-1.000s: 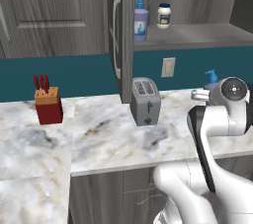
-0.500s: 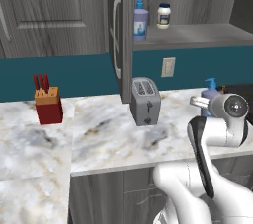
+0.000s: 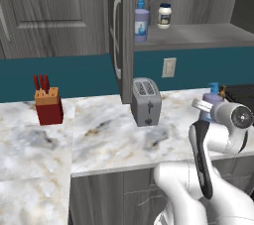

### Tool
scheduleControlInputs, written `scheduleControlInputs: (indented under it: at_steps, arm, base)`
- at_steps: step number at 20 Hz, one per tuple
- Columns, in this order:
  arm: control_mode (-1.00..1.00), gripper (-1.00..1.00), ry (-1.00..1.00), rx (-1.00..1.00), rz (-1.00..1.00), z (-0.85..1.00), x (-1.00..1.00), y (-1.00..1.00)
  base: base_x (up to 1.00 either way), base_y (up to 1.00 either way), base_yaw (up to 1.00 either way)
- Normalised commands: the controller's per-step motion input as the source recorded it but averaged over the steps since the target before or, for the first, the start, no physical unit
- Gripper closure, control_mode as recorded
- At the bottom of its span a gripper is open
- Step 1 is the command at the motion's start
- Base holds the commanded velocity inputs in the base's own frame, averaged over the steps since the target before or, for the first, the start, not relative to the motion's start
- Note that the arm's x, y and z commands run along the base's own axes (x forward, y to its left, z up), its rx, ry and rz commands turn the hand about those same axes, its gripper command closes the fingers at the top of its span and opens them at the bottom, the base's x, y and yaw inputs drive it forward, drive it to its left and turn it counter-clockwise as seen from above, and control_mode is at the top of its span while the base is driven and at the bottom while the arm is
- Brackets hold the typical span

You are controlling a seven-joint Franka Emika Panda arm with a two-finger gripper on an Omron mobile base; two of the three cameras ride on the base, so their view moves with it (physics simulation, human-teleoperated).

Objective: Pick the soap dispenser and soap dispenser from the cabinet and place them on the counter.

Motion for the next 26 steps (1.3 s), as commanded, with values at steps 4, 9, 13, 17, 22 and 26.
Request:
scheduleControlInputs:
  at_steps: [4,9,13,17,22,26]
  arm:
    - [-1.0,1.0,-0.18,0.05,0.01,-0.38,0.01,0.0]
    - [-1.0,1.0,-0.06,-0.06,0.03,-0.29,0.33,0.06]
    - [-1.0,1.0,0.0,-0.09,0.02,-0.31,0.43,0.09]
    - [-1.0,1.0,-0.03,-0.07,0.02,-0.33,0.38,0.08]
    - [-1.0,1.0,-0.08,-0.02,0.01,-0.38,0.34,0.05]
    - [-1.0,1.0,-0.04,-0.02,0.01,-0.35,0.44,0.06]
  base:
    - [0.0,0.0,0.0]
    - [0.0,0.0,0.0]
    - [0.0,0.0,0.0]
    - [0.0,0.0,0.0]
    - [0.0,0.0,0.0]
    - [0.0,0.0,0.0]
